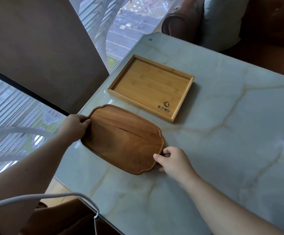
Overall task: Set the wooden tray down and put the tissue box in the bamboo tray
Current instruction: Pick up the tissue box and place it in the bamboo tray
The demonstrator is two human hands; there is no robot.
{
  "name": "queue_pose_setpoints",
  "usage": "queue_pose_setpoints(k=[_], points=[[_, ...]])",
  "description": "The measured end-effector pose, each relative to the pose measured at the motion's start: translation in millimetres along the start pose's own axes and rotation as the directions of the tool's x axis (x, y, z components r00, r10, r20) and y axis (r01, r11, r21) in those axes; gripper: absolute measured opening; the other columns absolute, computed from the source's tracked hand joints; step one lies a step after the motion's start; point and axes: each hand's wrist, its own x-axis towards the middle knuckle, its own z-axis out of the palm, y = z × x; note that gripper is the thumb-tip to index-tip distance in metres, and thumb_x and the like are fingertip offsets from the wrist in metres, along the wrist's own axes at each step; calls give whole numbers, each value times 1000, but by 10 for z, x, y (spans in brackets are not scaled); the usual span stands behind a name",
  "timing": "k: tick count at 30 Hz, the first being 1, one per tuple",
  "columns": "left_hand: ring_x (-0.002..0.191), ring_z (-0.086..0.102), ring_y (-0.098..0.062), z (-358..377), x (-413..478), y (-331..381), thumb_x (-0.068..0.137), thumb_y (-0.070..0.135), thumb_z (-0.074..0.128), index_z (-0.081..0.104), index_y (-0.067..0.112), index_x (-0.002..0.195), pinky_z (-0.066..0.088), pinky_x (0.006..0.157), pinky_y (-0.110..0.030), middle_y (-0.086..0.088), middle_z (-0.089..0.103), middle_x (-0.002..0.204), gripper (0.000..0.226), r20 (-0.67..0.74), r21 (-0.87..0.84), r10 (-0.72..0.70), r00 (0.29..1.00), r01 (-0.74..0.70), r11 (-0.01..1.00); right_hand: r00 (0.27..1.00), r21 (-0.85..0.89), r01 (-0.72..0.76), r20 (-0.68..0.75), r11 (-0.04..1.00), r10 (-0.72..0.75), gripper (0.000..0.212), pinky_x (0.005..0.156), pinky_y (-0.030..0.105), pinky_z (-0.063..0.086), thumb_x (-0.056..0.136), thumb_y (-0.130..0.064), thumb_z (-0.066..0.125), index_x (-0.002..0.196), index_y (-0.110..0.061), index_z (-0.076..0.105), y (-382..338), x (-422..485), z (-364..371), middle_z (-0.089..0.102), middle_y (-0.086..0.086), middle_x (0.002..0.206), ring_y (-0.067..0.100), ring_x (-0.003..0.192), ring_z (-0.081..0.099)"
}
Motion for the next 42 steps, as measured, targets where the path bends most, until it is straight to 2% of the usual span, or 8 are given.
queue_pose_setpoints(k=[4, 9, 13, 18, 21, 30, 35, 42], points=[[116, 50, -39, 41, -171, 212, 89, 37, 56, 51, 8, 130, 44, 93, -49, -21, 55, 127, 49, -44, 223, 116, 992, -104, 969, 988, -234, 86, 147, 968, -52, 72, 86, 45, 56, 57, -65, 63, 110, -17, 66, -113, -42, -194, 73, 1, 103, 21, 96, 68], [132, 38, -34, 199, -658, 714, 86, 49, 55, 35, 15, 143, 39, 106, -52, -14, 45, 144, 70, 18, 361, 480, 877, -453, 815, 944, -552, 326, 145, 767, -297, 78, 99, 40, 46, 80, -57, 62, 146, -25, 34, -189, -279, -592, 46, 1, 144, 23, 128, 49], [138, 34, -34, 401, -1160, 1216, 87, 58, 45, 30, 16, 146, 35, 110, -49, -14, 40, 149, 74, 108, 442, 620, 777, -596, 670, 884, -708, 381, 91, 594, -459, 85, 109, 39, 34, 80, -60, 58, 149, -22, 27, 23, -426, -1136, 39, 6, 151, 25, 136, 39], [139, 33, -32, 723, -1717, 1827, 81, 65, 32, 31, 13, 146, 31, 111, -46, -14, 40, 149, 83, 184, 441, 706, 684, -699, 563, 912, -810, 267, 37, 523, -409, 95, 116, 45, 24, 70, -72, 39, 150, -22, 25, 441, -684, -1965, 27, 14, 159, 30, 142, 31], [139, 34, -33, 982, -2029, 2250, 83, 69, 32, 29, 14, 146, 33, 112, -48, -14, 41, 149, 83, 231, 424, 751, 618, -759, 494, 925, -810, 232, 12, 539, -380, 99, 116, 42, 23, 65, -76, 26, 148, -22, 30, 775, -925, -2466, 28, 13, 158, 29, 142, 30], [138, 35, -33, 1820, -3132, 3392, 81, 71, 36, 27, 14, 146, 32, 111, -47, -13, 39, 150, 86, 338, 336, 845, 413, -892, 302, 927, -785, 210, -29, 583, -373, 92, 117, 37, 17, 72, -73, 40, 148, -23, 30, 1734, -1673, -3676, 22, 8, 161, 26, 144, 25], [137, 38, -33, 2200, -3662, 3660, 80, 73, 38, 28, 13, 145, 31, 111, -45, -13, 42, 149, 89, 377, 303, 872, 312, -931, 202, 941, -785, 188, -27, 590, -336, 95, 116, 31, 14, 69, -76, 33, 150, -27, 25, 2290, -1975, -4127, 18, 4, 162, 21, 146, 19], [137, 38, -34, 2583, -4070, 3628, 75, 79, 38, 27, 10, 144, 33, 110, -49, -16, 43, 148, 98, 479, 335, 833, 276, -935, 117, 936, -795, 226, 18, 563, -350, 95, 115, 28, 12, 75, -71, 55, 151, -24, 23, 2842, -2195, -4291, 15, 5, 162, 19, 147, 15]])
